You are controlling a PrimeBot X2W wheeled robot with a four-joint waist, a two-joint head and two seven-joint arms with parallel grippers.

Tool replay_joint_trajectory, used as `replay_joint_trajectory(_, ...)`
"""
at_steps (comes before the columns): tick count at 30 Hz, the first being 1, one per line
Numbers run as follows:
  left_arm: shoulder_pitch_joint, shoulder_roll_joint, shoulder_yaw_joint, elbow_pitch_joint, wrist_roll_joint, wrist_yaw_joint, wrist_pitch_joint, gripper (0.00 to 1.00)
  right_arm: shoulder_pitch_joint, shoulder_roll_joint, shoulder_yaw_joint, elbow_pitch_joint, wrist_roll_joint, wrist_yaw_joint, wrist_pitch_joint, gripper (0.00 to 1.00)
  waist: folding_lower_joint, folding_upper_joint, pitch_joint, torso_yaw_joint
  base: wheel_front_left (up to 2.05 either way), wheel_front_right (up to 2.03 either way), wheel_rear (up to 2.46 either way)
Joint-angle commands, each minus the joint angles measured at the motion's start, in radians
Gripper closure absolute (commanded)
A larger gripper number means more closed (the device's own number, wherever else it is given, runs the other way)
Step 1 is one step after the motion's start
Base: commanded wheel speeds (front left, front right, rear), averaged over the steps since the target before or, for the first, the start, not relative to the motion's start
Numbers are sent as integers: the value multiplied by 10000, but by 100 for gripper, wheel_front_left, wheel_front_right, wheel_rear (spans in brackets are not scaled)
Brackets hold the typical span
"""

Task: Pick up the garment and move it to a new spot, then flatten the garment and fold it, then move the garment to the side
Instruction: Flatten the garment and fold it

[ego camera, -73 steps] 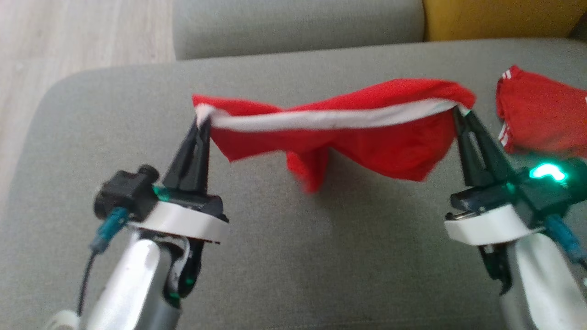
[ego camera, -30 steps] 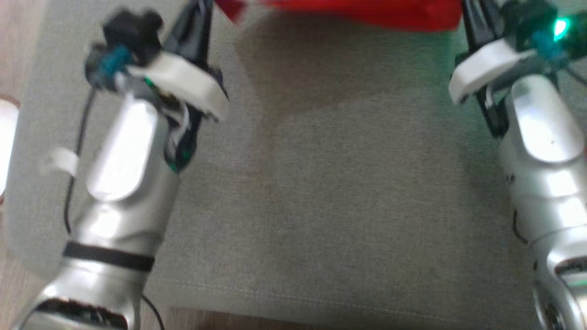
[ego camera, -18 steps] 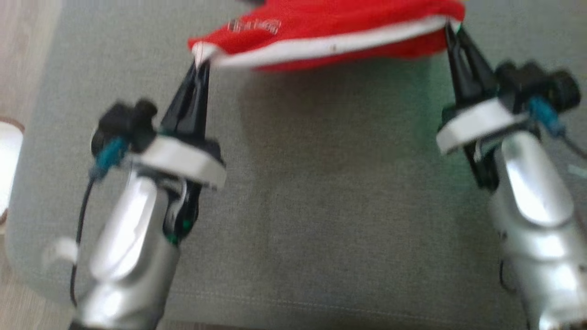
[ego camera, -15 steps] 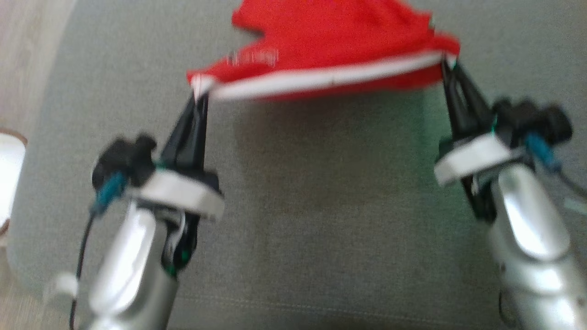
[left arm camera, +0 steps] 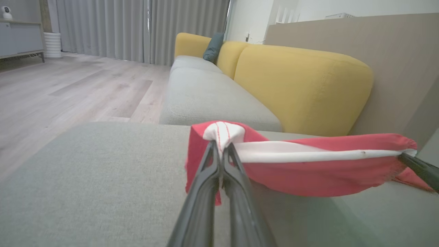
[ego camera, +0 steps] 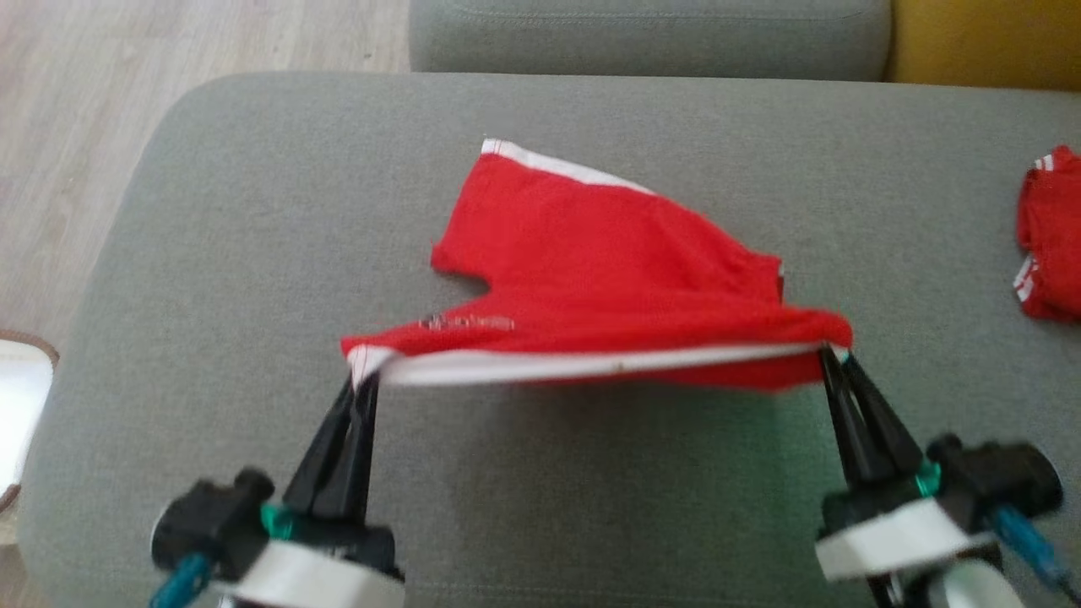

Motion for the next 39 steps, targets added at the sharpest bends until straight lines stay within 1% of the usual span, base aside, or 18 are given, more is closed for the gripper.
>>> replay_joint_trajectory(1, 88, 207, 384, -827, 41, 196, 122, 100, 352, -5, 7, -891, -84, 63, 185, 100, 1, -1, -20, -68, 0, 0, 0)
replay_joint_trajectory(4, 796, 350, 319, -1508, 68, 368, 415, 100, 1235, -105, -93, -1840, -232, 63, 592, 100, 1, -1, 103, -158, 0, 0, 0)
replay_joint_trajectory(5, 1136, 392, 200, -1766, 25, 390, 599, 100, 1624, -164, -91, -2299, -246, 63, 809, 100, 1, -1, 202, -237, 0, 0, 0)
replay_joint_trajectory(6, 1241, 388, 139, -1816, -25, 377, 669, 100, 1756, -184, -83, -2434, -216, 63, 898, 100, 1, -1, 247, -274, 0, 0, 0)
replay_joint_trajectory(9, 1243, 388, 37, -1652, -135, 307, 810, 100, 1833, -229, 48, -2505, -91, 63, 1051, 100, 1, -1, 409, -403, 0, 0, 0)
replay_joint_trajectory(13, 668, 404, 28, -946, -275, 89, 918, 100, 1462, -228, 279, -2036, 62, 63, 1044, 100, 1, -1, 651, -549, 0, 0, 0)
replay_joint_trajectory(17, -425, 469, 113, -68, -333, -164, 1096, 100, 791, -211, 505, -1400, 152, 63, 985, 100, 1, -1, 976, -677, 0, 0, 0)
replay_joint_trajectory(25, -3686, 554, 79, 2511, -282, -865, 1733, 100, -735, 297, 362, -188, 149, 63, 934, 100, 1, -1, 1985, -887, 0, 0, 0)
replay_joint_trajectory(26, -3686, 554, 79, 2511, -282, -865, 1733, 100, -735, 297, 362, -188, 149, 63, 934, 100, 1, -1, 1985, -887, 0, 0, 0)
replay_joint_trajectory(32, -6077, 431, -47, 4431, -21, -1143, 1788, 100, -1900, 649, 155, 592, -41, 63, 670, 100, 1, -1, 2835, -1092, 0, 0, 0)
replay_joint_trajectory(39, -8002, 108, -270, 6396, 256, -1234, 1543, 100, -2942, 766, 149, 1467, -125, 63, 268, 100, 1, -1, 3570, -1260, 0, 0, 0)
